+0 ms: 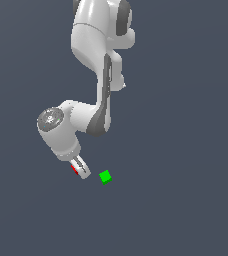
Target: Stack the red cube on top of the green cube.
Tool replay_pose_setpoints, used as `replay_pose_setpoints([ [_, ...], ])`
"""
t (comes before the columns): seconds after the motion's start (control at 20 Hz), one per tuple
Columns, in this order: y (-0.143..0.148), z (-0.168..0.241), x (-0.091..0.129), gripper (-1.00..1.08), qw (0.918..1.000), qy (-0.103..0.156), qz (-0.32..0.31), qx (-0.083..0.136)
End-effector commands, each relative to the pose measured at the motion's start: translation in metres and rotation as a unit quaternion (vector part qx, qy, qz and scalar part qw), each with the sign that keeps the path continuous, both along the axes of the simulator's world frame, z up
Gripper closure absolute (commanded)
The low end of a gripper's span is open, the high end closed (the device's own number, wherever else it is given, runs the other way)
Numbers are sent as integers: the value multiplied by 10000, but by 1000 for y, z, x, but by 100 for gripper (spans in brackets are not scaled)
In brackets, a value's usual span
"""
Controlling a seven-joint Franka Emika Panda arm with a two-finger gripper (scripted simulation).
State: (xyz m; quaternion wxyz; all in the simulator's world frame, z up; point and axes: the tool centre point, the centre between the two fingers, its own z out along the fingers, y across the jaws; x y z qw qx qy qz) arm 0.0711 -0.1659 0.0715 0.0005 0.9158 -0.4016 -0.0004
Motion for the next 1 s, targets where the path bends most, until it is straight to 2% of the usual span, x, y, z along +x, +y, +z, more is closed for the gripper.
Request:
replay_pose_setpoints([
  [0.0,-3,-1,1,-92,10000,-5,-77,2],
  [0.25,-2,-5,0,-92,10000,-1,-54,1],
  [0.7,-3,-46,-1,-92,10000,-5,-84,4],
  [0.95,-3,-52,0,-92,10000,-5,-84,3],
])
